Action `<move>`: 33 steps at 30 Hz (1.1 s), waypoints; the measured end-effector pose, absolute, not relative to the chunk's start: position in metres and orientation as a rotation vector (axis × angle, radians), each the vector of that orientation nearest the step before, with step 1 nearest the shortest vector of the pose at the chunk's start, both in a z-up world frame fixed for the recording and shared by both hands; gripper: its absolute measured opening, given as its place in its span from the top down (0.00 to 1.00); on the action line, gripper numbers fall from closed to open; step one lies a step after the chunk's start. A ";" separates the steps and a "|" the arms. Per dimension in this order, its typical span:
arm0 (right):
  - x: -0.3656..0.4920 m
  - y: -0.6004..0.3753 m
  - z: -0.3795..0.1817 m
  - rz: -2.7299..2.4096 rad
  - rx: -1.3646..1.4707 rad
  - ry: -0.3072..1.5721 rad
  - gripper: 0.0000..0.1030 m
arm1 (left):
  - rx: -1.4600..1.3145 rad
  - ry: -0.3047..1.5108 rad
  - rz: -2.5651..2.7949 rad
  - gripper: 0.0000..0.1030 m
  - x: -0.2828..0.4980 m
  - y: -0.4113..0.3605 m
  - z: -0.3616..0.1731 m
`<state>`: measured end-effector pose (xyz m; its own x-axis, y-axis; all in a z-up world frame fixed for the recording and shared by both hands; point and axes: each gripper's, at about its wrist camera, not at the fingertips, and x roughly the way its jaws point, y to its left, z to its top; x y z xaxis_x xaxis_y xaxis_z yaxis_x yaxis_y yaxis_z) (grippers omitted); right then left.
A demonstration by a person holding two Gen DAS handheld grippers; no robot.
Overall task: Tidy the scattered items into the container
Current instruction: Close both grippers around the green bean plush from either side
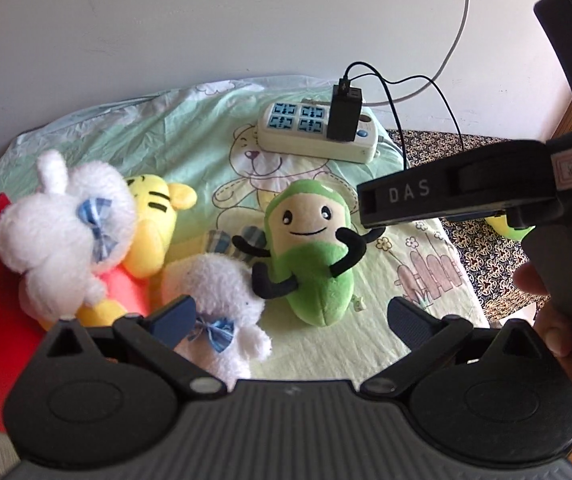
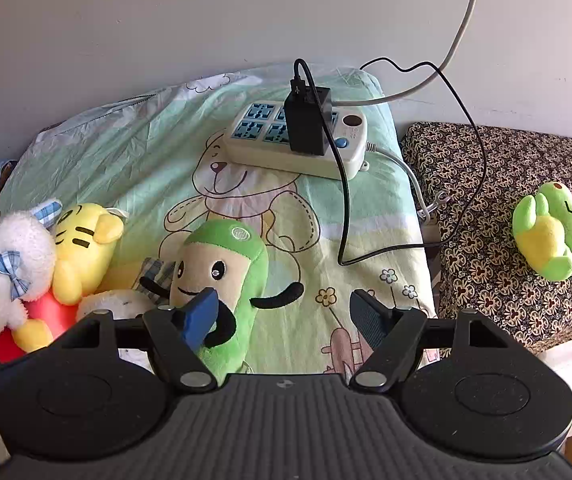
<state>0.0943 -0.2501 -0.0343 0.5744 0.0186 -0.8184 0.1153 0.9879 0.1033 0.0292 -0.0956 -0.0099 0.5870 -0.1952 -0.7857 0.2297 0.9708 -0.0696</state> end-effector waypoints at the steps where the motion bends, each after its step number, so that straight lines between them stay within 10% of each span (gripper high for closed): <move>1: 0.095 -0.252 -0.036 -0.058 0.160 0.962 0.27 | 0.038 0.919 -0.258 0.05 0.032 -0.096 -0.012; 33: 0.119 -0.272 -0.073 -0.026 0.347 1.018 0.26 | 0.036 0.934 -0.345 0.08 0.086 -0.115 -0.049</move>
